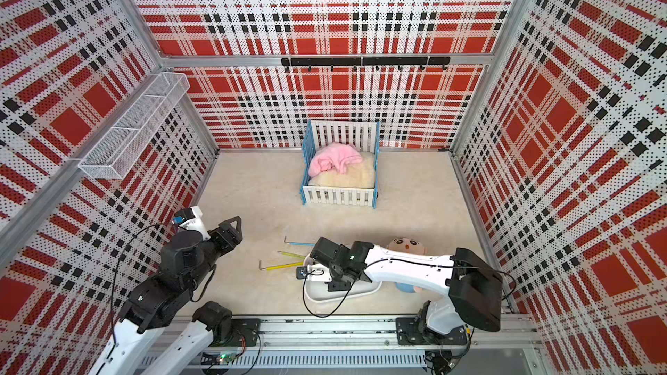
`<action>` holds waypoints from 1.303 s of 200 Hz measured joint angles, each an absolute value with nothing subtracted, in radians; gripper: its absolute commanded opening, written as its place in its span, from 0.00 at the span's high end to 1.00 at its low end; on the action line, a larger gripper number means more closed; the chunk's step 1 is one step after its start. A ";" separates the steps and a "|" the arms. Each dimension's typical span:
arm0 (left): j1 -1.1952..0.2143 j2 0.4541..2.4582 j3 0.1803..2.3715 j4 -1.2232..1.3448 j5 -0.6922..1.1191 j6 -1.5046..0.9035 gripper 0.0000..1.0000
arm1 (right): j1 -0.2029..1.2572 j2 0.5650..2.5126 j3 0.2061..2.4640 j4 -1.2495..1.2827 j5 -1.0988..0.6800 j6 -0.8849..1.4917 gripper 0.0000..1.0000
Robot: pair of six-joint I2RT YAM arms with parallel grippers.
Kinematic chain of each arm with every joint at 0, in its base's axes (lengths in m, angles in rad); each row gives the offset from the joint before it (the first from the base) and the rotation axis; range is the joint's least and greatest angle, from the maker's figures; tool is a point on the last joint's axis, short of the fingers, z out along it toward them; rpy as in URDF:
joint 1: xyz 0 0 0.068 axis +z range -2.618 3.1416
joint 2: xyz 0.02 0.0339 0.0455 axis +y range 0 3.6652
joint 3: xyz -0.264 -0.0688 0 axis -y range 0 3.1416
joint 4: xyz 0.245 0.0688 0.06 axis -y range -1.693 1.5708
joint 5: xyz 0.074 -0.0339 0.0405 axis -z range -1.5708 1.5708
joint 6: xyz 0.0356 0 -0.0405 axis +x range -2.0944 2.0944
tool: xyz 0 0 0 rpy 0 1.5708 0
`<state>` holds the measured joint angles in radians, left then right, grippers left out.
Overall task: Put the hex key on the desktop into the storage box
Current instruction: Place the Allen key in the storage box.
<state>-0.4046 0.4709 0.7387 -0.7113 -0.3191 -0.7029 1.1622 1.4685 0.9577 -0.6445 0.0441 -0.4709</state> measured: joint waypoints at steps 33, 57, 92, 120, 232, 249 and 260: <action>-0.405 0.469 0.739 -0.711 -0.319 -0.703 0.25 | 1.163 1.484 0.947 -0.620 0.043 -0.471 1.00; -0.405 0.468 0.739 -0.711 -0.319 -0.703 0.25 | 1.163 1.502 0.945 -0.606 0.043 -0.467 1.00; -0.405 0.464 0.739 -0.711 -0.319 -0.703 0.25 | 1.163 1.530 0.938 -0.577 0.041 -0.449 1.00; -0.405 0.464 0.739 -0.711 -0.319 -0.703 0.25 | 1.163 1.543 0.930 -0.562 0.039 -0.436 1.00; -0.405 0.462 0.739 -0.711 -0.319 -0.706 0.25 | 1.147 1.584 0.906 -0.520 -0.001 -0.405 0.87; -0.405 0.462 0.739 -0.711 -0.319 -0.706 0.25 | 1.143 1.584 0.904 -0.517 -0.001 -0.401 0.81; -0.405 0.462 0.739 -0.711 -0.319 -0.706 0.25 | 1.143 1.585 0.904 -0.516 -0.001 -0.398 0.78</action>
